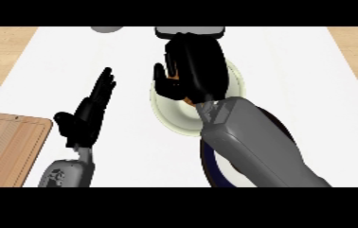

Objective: Pick the croissant from the plate and place it in the bowl

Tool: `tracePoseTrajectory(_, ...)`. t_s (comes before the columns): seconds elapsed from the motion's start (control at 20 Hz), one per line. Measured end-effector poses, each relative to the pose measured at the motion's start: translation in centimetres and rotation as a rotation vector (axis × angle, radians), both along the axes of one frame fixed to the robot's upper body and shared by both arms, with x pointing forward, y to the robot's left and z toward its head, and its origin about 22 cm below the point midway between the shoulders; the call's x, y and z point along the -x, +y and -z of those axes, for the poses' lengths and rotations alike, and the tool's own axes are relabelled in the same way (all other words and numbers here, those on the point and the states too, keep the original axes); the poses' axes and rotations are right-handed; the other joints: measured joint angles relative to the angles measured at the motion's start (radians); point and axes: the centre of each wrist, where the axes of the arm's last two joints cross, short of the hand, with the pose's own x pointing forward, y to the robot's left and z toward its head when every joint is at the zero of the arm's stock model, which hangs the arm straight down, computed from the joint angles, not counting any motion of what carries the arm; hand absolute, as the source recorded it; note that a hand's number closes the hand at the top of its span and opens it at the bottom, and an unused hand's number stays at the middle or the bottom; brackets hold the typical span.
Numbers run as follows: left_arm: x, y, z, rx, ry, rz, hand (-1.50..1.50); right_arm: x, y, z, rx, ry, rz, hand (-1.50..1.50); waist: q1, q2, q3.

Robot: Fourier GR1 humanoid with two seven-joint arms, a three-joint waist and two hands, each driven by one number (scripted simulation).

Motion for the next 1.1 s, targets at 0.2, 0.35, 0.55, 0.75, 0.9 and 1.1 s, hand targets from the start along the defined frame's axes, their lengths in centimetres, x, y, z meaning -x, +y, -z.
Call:
tracePoseTrajectory(0.2,0.3,0.1,-0.1,0.001,-0.002,0.006,0.00,-2.5,-2.1,2.7,0.026,0.019,0.030,1.50,0.001,0.000,0.000)
tracePoseTrajectory(0.35,0.4,-0.1,0.1,0.002,0.000,0.007,0.00,-4.1,-3.8,4.6,0.040,0.050,0.035,1.50,0.000,0.001,0.000)
tracePoseTrajectory(0.55,0.5,0.6,0.0,-0.005,-0.001,0.000,0.00,-5.8,-5.8,6.8,-0.018,0.171,0.031,-1.50,0.004,0.002,0.001)
tracePoseTrajectory(0.75,0.3,0.3,-0.1,0.000,-0.002,0.009,0.00,-6.8,-7.4,9.0,-0.074,0.277,-0.039,-1.50,0.005,0.003,0.001)
tracePoseTrajectory(0.9,0.4,0.2,-0.3,0.000,-0.003,0.007,0.00,-7.1,-8.2,9.8,-0.143,0.290,-0.102,-1.50,0.003,0.002,0.001)
tracePoseTrajectory(1.1,0.0,0.2,-0.1,-0.002,0.000,-0.001,0.00,-7.2,-8.2,9.2,-0.272,0.221,-0.163,-1.50,-0.001,0.001,0.001)
